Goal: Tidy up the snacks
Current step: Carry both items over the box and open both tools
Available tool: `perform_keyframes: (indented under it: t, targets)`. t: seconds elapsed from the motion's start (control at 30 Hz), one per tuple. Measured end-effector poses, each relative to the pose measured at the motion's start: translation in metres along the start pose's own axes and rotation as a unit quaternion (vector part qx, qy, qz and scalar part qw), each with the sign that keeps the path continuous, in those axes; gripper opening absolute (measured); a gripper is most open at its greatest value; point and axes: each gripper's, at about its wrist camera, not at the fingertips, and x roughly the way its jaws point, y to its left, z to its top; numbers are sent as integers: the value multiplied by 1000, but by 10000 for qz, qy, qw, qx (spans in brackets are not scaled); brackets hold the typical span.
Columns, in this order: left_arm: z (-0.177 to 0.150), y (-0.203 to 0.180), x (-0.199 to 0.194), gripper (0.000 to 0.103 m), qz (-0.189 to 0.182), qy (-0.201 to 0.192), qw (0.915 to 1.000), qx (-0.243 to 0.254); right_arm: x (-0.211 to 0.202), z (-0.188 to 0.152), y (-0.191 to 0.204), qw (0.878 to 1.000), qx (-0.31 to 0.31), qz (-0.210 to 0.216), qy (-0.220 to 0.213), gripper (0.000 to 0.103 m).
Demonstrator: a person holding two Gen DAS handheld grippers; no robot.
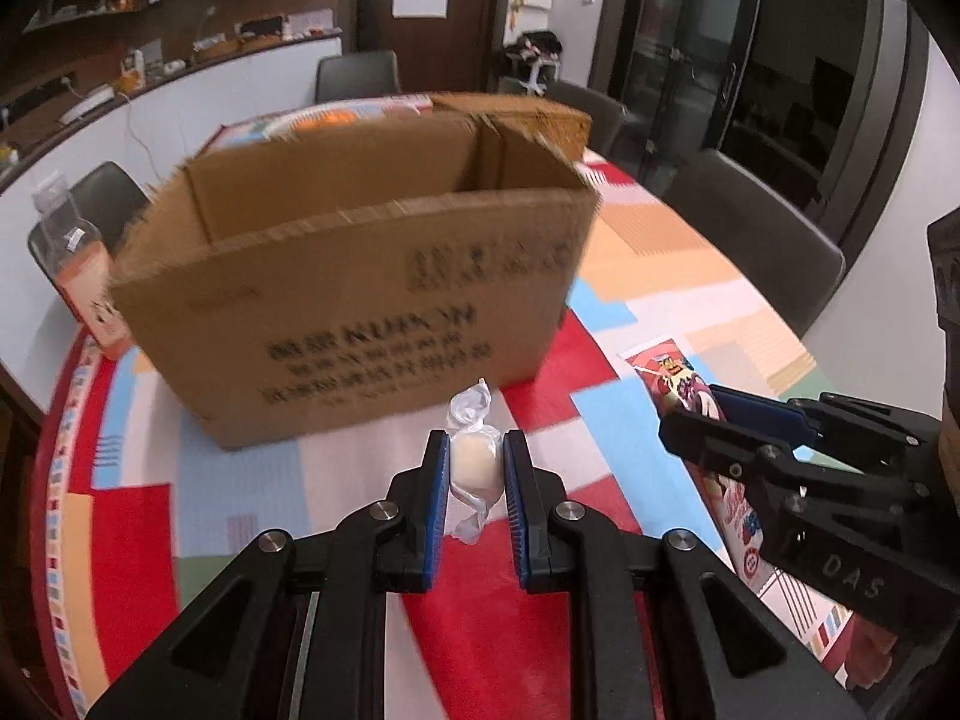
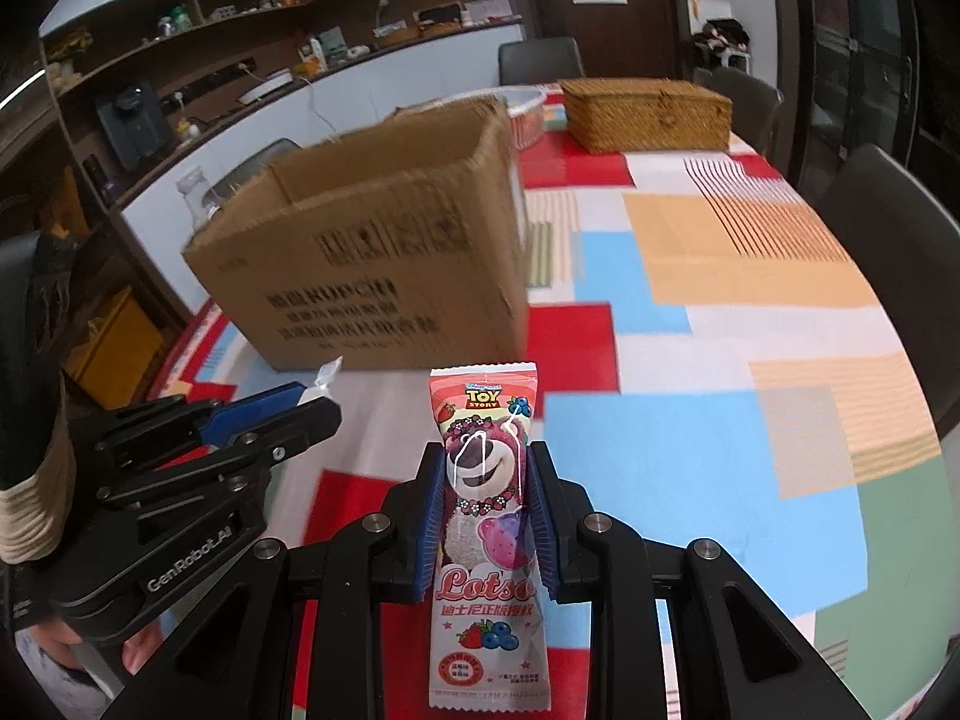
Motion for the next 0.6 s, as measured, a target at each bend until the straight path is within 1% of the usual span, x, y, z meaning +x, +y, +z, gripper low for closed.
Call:
perform_keyframes:
  t: [0.3, 0.43, 0.6]
  targets:
    - [34, 31, -45, 19, 297, -640, 9975, -77, -12, 42, 26, 9988, -227, 109, -427, 28]
    - [50, 47, -55, 19, 416, -831, 9956, -130, -14, 68, 39, 9975, -350, 206, -586, 28]
    - [67, 68, -56, 19, 501, -917, 9942, -261, -13, 101, 57, 9949, -583, 206, -796, 28]
